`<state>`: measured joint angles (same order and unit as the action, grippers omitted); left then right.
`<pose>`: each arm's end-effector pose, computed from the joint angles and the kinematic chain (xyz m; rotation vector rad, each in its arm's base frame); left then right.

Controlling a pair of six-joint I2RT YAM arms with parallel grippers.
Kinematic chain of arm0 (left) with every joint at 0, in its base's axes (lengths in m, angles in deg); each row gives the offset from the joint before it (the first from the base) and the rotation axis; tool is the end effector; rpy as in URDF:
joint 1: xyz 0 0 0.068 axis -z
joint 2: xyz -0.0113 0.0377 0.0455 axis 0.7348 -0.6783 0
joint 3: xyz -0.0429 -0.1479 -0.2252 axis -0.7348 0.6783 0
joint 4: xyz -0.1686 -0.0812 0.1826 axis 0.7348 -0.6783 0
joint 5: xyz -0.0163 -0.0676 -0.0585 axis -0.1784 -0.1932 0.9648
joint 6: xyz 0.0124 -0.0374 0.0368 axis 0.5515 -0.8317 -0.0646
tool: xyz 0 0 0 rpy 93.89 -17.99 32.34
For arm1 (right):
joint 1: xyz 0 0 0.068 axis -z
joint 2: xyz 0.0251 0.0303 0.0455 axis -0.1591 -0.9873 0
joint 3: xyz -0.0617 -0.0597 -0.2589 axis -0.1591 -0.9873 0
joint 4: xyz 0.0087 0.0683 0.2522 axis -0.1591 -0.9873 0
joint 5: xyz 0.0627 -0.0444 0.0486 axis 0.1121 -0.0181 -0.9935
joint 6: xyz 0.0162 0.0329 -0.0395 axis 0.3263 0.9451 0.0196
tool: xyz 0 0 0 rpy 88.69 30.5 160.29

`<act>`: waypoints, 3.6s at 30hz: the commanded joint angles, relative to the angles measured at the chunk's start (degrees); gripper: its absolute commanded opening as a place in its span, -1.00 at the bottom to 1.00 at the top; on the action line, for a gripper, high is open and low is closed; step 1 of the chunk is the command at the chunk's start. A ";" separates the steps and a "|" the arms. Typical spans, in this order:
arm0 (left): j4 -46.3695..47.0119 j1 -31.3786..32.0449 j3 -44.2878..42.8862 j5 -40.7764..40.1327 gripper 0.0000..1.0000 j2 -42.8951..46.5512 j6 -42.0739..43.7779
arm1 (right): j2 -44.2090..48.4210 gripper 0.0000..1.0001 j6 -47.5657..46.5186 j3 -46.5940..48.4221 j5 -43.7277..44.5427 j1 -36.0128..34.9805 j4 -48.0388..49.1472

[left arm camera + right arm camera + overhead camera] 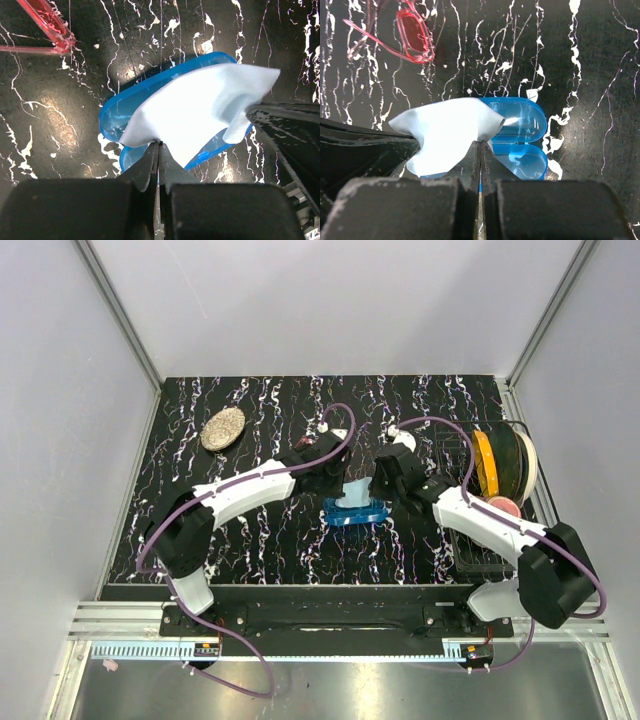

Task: Organize the sunglasses
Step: Place the glasses cleaning cloth in the sunglasses case.

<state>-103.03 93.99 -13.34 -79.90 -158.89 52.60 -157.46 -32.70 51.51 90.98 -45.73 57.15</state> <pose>0.2622 -0.2745 0.2333 0.2497 2.5556 -0.4814 0.2384 0.1686 0.2319 0.0302 2.3264 0.4058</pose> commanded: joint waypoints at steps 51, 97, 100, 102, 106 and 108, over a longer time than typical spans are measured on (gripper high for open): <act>-1.46 0.41 5.92 8.60 -1.00 0.86 -0.54 | -14.64 -1.00 -10.27 13.97 -6.45 0.28 -22.52; 3.38 6.56 11.37 -3.52 -1.00 -0.89 -5.64 | -6.38 -1.00 -6.93 -2.91 -1.45 0.28 -5.03; 4.26 7.09 11.72 -4.75 -1.00 -0.98 -5.64 | -6.21 -1.00 -6.85 -3.53 -1.45 0.37 -4.59; 4.52 7.53 11.72 -6.24 -1.00 -1.16 -5.73 | -6.03 -1.00 -6.67 -3.97 -1.27 0.28 -4.24; 4.61 7.79 11.55 -7.48 -1.00 -1.68 -5.64 | -5.33 -1.00 -6.40 -5.11 -1.10 0.28 -3.27; 4.61 7.97 11.11 -7.66 -1.00 -1.95 -5.55 | -5.15 -1.00 -6.32 -5.55 -0.83 0.28 -3.18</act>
<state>-100.08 101.53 -1.84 -83.96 -160.03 47.24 -164.96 -39.76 46.87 87.29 -45.73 51.67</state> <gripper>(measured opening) 0.012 0.008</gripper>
